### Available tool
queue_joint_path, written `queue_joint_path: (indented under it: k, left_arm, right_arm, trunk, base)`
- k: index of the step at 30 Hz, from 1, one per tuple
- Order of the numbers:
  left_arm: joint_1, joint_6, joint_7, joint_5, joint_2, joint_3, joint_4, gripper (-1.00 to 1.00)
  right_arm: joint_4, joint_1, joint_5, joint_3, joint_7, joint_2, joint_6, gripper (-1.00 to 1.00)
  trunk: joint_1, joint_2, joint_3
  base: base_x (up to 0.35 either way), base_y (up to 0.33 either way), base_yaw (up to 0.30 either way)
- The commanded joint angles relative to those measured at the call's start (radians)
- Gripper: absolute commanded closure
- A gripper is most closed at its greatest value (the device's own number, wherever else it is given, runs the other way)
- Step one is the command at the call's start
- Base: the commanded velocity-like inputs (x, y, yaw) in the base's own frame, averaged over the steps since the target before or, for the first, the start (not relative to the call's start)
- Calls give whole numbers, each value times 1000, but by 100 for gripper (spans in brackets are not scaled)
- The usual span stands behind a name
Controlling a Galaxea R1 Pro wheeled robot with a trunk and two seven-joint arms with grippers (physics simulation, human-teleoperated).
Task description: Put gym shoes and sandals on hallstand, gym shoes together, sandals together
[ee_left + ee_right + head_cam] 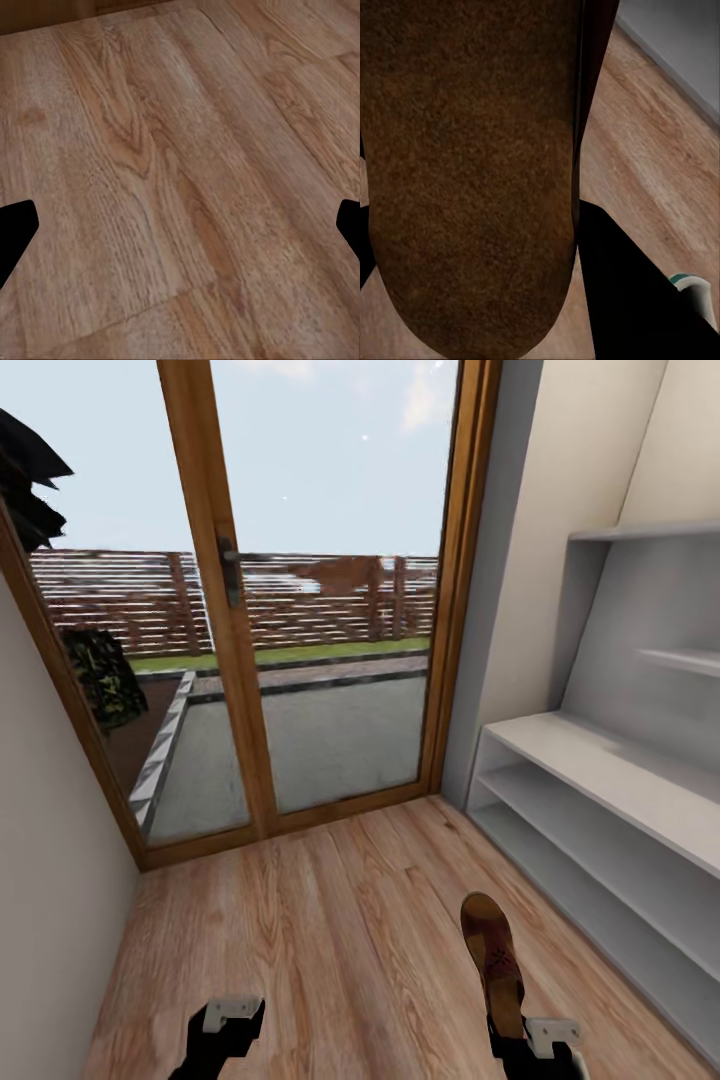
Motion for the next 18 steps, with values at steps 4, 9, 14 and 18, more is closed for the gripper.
queue_joint_path:
  k: [4,9,14,18]
  left_arm:
    - [-1,-3,-1,8,1,-6,1,-100]
    - [-1,-3,-1,8,1,-6,1,-100]
    - [-1,-3,-1,8,1,-6,1,-100]
    - [-1,-3,-1,8,1,-6,1,-100]
  right_arm:
    - [0,0,-4,1,-1,-1,-3,100]
    - [0,0,-4,1,0,-3,-3,100]
    - [0,0,-4,1,0,-3,-3,100]
    - [1,0,-4,1,-1,-3,-3,100]
  trunk:
    - [0,0,-1]
    - [0,0,-1]
    - [0,0,-1]
    - [0,0,-1]
  base:
    - [300,191,-1]
    - [292,217,0]
    - [289,225,0]
    - [288,227,0]
